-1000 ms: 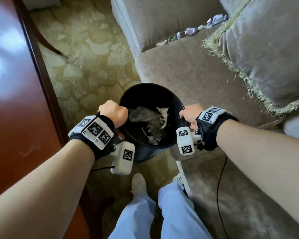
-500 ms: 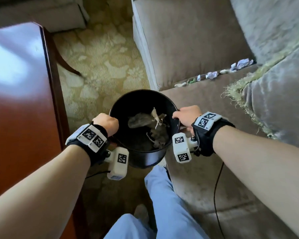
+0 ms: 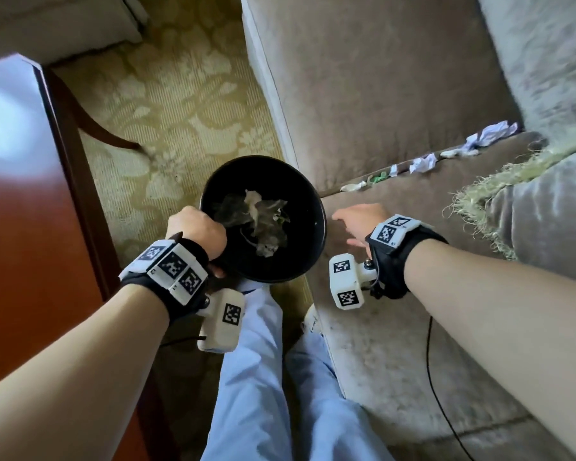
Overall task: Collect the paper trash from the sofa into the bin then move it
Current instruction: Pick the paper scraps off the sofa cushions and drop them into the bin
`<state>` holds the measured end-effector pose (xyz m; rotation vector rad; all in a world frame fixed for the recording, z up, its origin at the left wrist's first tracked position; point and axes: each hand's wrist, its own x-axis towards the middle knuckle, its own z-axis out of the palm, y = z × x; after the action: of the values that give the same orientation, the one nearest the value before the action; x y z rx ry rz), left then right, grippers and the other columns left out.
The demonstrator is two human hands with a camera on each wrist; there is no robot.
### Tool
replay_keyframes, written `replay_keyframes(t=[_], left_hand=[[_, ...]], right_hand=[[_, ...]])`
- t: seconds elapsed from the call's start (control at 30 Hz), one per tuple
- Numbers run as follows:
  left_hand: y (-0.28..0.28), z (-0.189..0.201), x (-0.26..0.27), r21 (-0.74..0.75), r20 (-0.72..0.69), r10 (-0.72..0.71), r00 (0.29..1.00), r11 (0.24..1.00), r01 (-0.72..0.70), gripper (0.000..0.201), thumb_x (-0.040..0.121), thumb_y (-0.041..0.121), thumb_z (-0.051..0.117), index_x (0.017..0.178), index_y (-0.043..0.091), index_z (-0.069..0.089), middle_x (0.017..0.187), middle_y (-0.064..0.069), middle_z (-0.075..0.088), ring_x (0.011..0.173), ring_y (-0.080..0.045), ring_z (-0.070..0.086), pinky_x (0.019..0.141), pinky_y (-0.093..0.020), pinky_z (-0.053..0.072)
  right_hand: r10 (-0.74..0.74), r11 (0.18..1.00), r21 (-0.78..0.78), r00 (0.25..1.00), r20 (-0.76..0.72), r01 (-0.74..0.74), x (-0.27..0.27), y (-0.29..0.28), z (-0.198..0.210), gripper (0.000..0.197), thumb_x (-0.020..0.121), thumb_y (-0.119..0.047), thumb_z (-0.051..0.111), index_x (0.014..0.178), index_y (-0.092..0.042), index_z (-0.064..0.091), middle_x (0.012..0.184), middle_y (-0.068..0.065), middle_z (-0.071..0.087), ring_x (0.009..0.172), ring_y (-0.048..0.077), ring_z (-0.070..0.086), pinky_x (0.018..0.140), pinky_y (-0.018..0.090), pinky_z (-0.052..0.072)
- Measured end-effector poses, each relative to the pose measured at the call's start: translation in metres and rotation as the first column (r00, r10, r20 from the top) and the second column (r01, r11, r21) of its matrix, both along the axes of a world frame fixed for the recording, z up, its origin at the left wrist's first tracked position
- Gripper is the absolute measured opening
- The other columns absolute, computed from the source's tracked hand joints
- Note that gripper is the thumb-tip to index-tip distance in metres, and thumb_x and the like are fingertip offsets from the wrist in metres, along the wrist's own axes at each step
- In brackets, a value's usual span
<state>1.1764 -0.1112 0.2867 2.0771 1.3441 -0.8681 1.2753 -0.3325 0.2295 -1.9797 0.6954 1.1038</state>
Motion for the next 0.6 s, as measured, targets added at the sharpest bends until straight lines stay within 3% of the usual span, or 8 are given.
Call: replay_keyframes(t=[0.1,0.17,0.2,0.27,0.33,0.4,0.5,0.6], left_hand=[[0.007,-0.01,0.025,-0.045,0.089,0.029,0.996,0.999,-0.025,0.029,0.09,0.012,0.051,0.107,-0.008,0.061,0.099,-0.02,0.068,0.087,-0.038,0.07,0.064,-0.038,0.06],[0.012,-0.011,0.048,-0.089,0.062,0.01,0.998,0.996,-0.005,0.023,0.091,0.013,0.052,0.102,-0.006,0.06,0.093,-0.017,0.067,0.074,-0.032,0.068,0.045,-0.03,0.056],[0.015,-0.013,0.058,-0.101,0.046,-0.022,0.999,0.995,0.027,0.019,0.093,0.013,0.052,0.097,-0.006,0.056,0.088,-0.015,0.065,0.063,-0.029,0.065,0.032,-0.025,0.047],[0.019,-0.011,0.079,-0.132,0.033,-0.019,0.999,0.991,0.023,0.018,0.095,0.011,0.048,0.093,-0.007,0.053,0.083,-0.019,0.063,0.04,-0.028,0.059,0.022,-0.021,0.037],[0.024,-0.018,0.093,-0.181,0.028,-0.069,0.997,0.981,0.073,0.021,0.095,0.01,0.044,0.096,-0.009,0.055,0.085,-0.026,0.065,0.028,-0.026,0.058,0.024,-0.022,0.04],[0.025,-0.025,0.103,-0.194,0.012,-0.13,0.991,0.972,0.13,0.025,0.095,0.01,0.042,0.097,-0.011,0.055,0.084,-0.028,0.067,0.027,-0.024,0.058,0.024,-0.021,0.038],[0.025,-0.035,0.117,-0.186,-0.001,-0.191,0.982,0.965,0.187,0.024,0.093,0.01,0.041,0.096,-0.01,0.055,0.081,-0.026,0.07,0.046,-0.034,0.067,0.03,-0.025,0.044],[0.031,-0.038,0.132,-0.127,0.034,-0.272,0.962,0.953,0.274,0.019,0.09,0.009,0.044,0.079,-0.004,0.053,0.081,-0.023,0.065,0.042,-0.028,0.06,0.025,-0.021,0.036]], right_hand=[[-0.002,0.996,-0.094,0.998,0.066,0.008,0.022,0.0,-0.013,0.044,0.053,-0.051,0.069,0.082,-0.018,0.069,0.091,0.002,0.071,0.09,0.025,0.068,0.087,0.045,0.057],[-0.041,0.989,-0.135,0.994,0.101,0.054,0.036,0.001,-0.019,0.038,0.057,-0.049,0.068,0.078,-0.017,0.064,0.085,0.002,0.068,0.088,0.026,0.068,0.086,0.047,0.057],[-0.059,0.986,-0.149,0.992,0.114,0.075,0.041,0.004,-0.019,0.035,0.062,-0.045,0.07,0.079,-0.016,0.06,0.083,0.001,0.066,0.088,0.026,0.067,0.088,0.047,0.057],[-0.085,0.982,-0.156,0.985,0.151,0.109,0.05,0.008,-0.024,0.032,0.074,-0.034,0.073,0.094,-0.015,0.058,0.088,0.001,0.061,0.088,0.024,0.063,0.093,0.045,0.054],[-0.112,0.98,-0.148,0.982,0.154,0.135,0.06,0.011,-0.033,0.036,0.083,-0.019,0.069,0.116,-0.013,0.058,0.085,0.002,0.057,0.078,0.021,0.057,0.088,0.037,0.054],[-0.092,0.982,-0.151,0.984,0.15,0.114,0.066,0.011,-0.043,0.021,0.086,-0.014,0.062,0.107,-0.01,0.061,0.087,0.007,0.063,0.076,0.022,0.059,0.081,0.036,0.055],[0.018,0.991,-0.132,1.0,0.013,-0.016,0.064,0.002,-0.078,0.04,0.088,-0.014,0.051,0.125,-0.003,0.059,0.123,0.014,0.061,0.1,0.025,0.055,0.099,0.044,0.05],[0.062,0.983,-0.172,0.998,-0.016,-0.064,0.062,0.005,-0.085,0.039,0.091,-0.003,0.049,0.129,-0.006,0.06,0.109,0.009,0.058,0.099,0.024,0.053,0.09,0.023,0.049]])
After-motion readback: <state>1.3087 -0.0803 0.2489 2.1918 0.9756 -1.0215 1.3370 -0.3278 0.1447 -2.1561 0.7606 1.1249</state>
